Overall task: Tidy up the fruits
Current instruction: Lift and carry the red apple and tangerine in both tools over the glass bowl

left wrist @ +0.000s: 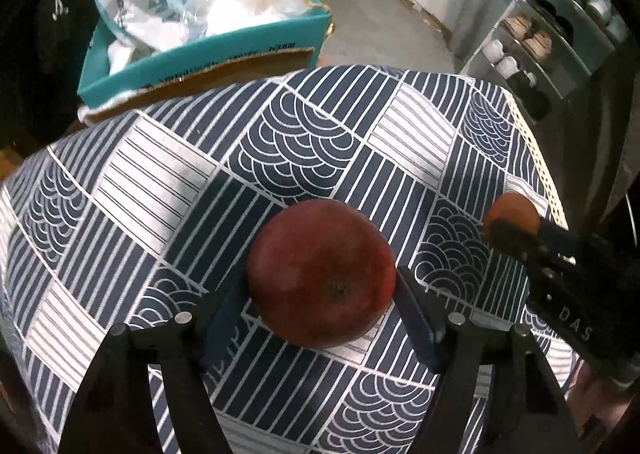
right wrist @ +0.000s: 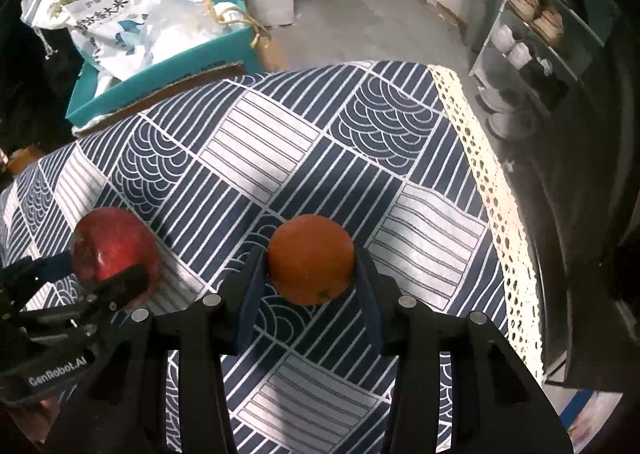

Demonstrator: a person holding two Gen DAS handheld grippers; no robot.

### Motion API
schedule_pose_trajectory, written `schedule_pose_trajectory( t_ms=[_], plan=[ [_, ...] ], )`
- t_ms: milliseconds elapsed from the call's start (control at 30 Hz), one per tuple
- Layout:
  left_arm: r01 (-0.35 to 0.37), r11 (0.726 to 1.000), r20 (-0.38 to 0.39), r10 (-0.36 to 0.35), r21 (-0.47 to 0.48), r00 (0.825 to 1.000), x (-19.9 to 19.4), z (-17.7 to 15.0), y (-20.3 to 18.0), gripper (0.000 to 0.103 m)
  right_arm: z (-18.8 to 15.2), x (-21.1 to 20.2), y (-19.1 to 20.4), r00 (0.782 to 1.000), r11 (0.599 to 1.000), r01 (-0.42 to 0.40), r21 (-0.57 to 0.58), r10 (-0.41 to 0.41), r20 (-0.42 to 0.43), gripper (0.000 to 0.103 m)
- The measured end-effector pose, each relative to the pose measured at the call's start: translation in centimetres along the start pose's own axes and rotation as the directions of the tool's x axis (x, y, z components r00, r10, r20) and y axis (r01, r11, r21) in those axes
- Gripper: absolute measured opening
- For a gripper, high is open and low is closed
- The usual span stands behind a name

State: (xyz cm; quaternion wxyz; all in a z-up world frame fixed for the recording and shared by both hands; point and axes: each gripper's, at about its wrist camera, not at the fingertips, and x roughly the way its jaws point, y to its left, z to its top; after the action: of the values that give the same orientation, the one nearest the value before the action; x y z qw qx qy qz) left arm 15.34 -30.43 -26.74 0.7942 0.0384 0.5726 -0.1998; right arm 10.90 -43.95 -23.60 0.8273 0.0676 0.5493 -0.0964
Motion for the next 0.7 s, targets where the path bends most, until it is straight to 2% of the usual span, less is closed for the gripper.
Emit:
schedule_pose_trajectory(
  t_ms=[367,500,700],
  plan=[
    [-0.035,0.999,0.103,0.031,0.034,0.994,-4.5,-0.4,0.9,0.075,0.1,-2.3,1.6,0.999,0.998,-0.001,-0.067,0.004,0.048,0.043],
    [-0.052,0.995,0.143,0.041,0.079,0.989,-6.3,-0.7,0.9,0.075,0.2,-3.6,2.2,0.997,0.996,-0.006,-0.09,0.013,0.074,0.043],
    [-0.056,0.995,0.186,0.04,0.081,0.982,-9.1,-0.8,2.0,0.075,0.5,-6.2,3.2,0.993,0.993,-0.021,-0.117,0.035,0.116,0.043]
  ],
)
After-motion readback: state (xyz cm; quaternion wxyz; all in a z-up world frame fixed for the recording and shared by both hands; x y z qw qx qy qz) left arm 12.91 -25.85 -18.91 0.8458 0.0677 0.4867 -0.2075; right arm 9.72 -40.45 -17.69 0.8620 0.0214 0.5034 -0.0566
